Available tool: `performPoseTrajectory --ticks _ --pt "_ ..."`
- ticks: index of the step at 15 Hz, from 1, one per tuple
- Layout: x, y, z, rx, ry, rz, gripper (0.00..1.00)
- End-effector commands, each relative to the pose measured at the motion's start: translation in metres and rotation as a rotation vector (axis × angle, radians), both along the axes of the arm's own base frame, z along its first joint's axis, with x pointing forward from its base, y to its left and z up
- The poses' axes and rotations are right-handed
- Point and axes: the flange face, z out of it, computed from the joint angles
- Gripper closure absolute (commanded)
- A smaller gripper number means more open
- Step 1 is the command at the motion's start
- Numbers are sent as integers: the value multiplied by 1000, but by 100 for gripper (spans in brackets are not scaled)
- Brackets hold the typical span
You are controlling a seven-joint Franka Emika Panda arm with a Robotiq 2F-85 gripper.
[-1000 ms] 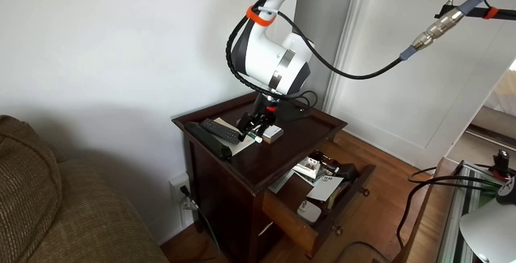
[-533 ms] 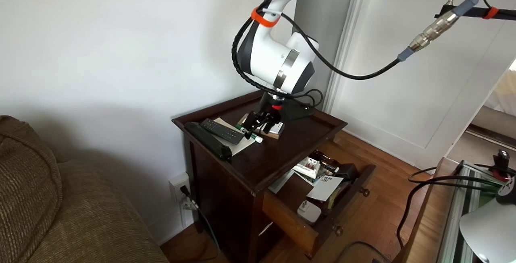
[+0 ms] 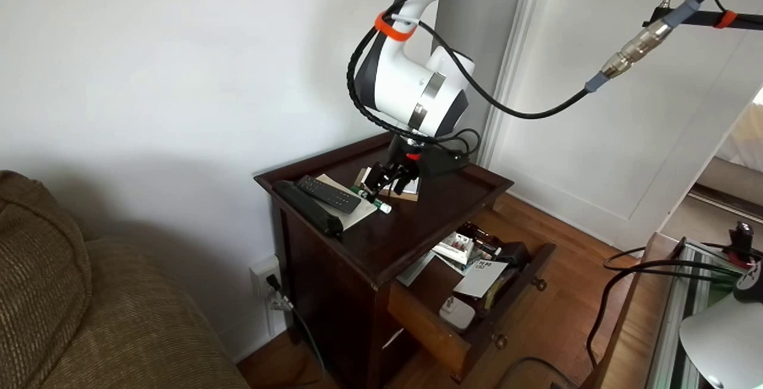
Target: Open the drawer and place the marker into it then close it
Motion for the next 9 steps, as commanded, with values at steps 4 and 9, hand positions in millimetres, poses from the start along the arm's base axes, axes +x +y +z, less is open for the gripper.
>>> performPoseTrajectory --ticks 4,9 --pt "3 0 -13 -43 28 31 17" --pt "4 10 -14 -59 46 24 1"
